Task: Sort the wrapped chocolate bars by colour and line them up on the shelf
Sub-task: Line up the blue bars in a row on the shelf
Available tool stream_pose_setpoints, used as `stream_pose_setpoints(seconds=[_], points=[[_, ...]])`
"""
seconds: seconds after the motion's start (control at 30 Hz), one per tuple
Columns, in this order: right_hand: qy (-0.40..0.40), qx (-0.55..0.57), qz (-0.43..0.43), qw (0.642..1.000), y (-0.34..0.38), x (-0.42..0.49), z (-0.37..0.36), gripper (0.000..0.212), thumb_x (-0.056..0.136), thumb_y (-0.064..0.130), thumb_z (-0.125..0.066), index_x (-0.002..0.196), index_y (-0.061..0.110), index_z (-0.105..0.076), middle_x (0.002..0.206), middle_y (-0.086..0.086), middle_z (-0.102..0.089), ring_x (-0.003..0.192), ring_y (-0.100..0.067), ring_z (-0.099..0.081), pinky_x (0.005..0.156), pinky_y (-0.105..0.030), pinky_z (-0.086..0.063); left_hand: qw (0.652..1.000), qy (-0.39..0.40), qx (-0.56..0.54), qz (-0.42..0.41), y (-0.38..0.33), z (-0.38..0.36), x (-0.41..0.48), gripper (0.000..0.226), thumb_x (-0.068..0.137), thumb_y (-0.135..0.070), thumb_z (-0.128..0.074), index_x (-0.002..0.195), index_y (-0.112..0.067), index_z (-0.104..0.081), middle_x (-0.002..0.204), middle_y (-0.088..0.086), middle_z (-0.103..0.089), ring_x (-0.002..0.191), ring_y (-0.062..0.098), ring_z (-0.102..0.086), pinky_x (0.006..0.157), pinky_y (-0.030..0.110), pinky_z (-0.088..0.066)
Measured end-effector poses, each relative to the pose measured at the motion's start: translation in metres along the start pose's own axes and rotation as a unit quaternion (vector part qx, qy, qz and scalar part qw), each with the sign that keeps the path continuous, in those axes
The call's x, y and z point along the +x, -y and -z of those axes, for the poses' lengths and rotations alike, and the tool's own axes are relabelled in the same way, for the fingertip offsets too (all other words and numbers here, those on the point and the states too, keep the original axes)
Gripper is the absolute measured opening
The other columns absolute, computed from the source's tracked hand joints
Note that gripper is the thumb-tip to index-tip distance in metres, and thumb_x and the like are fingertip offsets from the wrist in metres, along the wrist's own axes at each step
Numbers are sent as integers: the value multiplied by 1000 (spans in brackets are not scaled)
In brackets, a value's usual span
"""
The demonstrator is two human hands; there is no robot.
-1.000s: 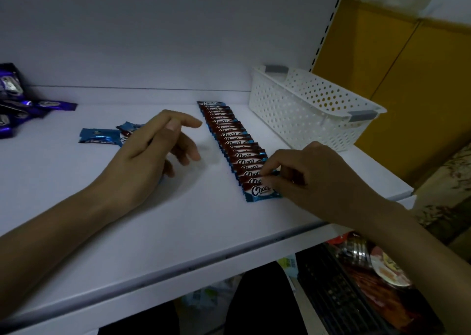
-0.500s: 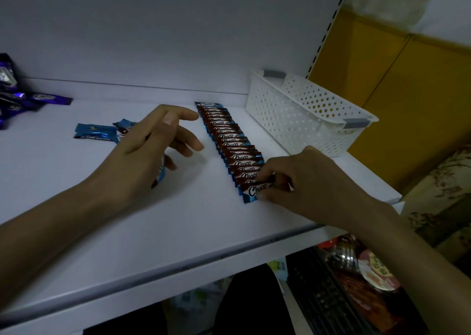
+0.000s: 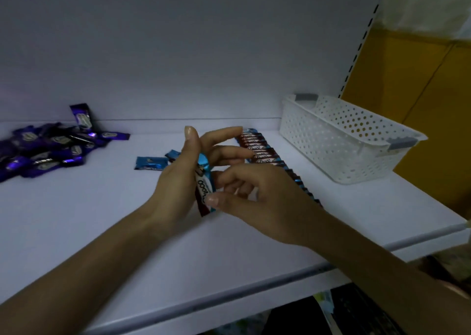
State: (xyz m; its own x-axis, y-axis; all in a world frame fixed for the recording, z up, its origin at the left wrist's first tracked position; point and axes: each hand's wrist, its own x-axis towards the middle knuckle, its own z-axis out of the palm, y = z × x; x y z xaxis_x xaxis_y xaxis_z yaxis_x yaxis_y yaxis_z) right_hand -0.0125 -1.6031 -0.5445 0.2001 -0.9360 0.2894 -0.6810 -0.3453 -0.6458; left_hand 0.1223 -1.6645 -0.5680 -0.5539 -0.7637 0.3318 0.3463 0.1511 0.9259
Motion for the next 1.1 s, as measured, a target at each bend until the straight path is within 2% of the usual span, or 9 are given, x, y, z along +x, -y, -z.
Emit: stream_pose_setpoints(seconds=[0.17, 0.27, 0.37, 0.43, 0.5, 0.63, 0.77, 0.87, 1.1], points=[[-20, 128, -12, 991, 3, 10, -7, 8, 81, 8, -70, 77, 4, -65, 78, -6, -70, 69, -18, -67, 69, -34, -55, 996, -68, 50, -32, -2, 4, 4, 64, 82, -61, -20, 116, -29, -63, 105, 3, -72, 102, 17, -67, 83, 30, -57], [-88, 198, -37, 976, 1, 9, 1, 14, 82, 3, -68, 73, 13, -61, 73, -6, -71, 63, -18, -67, 58, -24, -53, 983, -83, 158, -43, 3, 12, 5, 54, 84, -65, -19, 116, -46, -57, 106, -17, -69, 101, 2, -64, 85, 14, -52], [-156, 220, -60, 961, 1, 8, 11, 10, 85, 7, -64, 76, 10, -60, 68, -3, -69, 58, -9, -65, 53, -13, -47, 974, -44, 224, 7, 12, 11, 13, 37, 91, -63, -25, 117, -53, -48, 125, -26, -59, 115, -3, -55, 96, 12, -43], [-205, 239, -70, 946, 2, 5, 19, 10, 84, 8, -65, 75, 8, -60, 67, -10, -66, 59, -17, -60, 55, -20, -49, 956, 7, 292, -7, 14, 5, 10, 32, 96, -53, -33, 128, -52, -39, 135, -35, -45, 128, -8, -42, 105, 12, -32], [-223, 234, -69, 944, 1, 1, 29, 12, 84, 10, -66, 76, 17, -62, 66, -5, -66, 60, -19, -62, 56, -24, -52, 919, 48, 388, -47, 11, 2, -2, 45, 92, -57, -31, 135, -58, -18, 130, -49, -34, 127, -19, -32, 106, 8, -26], [-173, 117, -5, 978, -13, -23, 61, 13, 81, 20, -68, 93, 24, -67, 79, 5, -70, 76, -10, -68, 72, -24, -57, 911, 0, 411, -23, 13, 12, -5, 62, 79, -71, -30, 138, -55, -20, 139, -25, -42, 128, -3, -40, 108, 30, -33], [-69, -26, -39, 997, -32, -58, 84, 14, 65, 35, -70, 78, 29, -70, 75, 14, -71, 73, 2, -64, 66, -8, -46, 915, -19, 402, -28, 13, 10, -2, 64, 81, -65, -31, 142, -44, -31, 126, -24, -49, 113, -15, -44, 93, 20, -37], [-21, -52, -66, 996, -46, -76, 83, 11, 69, 20, -77, 80, 22, -76, 76, 16, -69, 77, 3, -63, 69, -7, -44, 909, -10, 415, -30, 15, 6, -2, 64, 81, -65, -30, 141, -43, -31, 119, -31, -48, 110, -17, -44, 85, 12, -35], [-29, -195, -65, 978, -56, -71, 67, 13, 75, 33, -75, 88, 31, -76, 86, 22, -52, 89, 1, -48, 88, -29, -33, 912, -18, 409, -20, 15, 7, -3, 56, 83, -60, -31, 138, -47, -29, 119, -33, -47, 107, -22, -43, 82, 9, -35]])
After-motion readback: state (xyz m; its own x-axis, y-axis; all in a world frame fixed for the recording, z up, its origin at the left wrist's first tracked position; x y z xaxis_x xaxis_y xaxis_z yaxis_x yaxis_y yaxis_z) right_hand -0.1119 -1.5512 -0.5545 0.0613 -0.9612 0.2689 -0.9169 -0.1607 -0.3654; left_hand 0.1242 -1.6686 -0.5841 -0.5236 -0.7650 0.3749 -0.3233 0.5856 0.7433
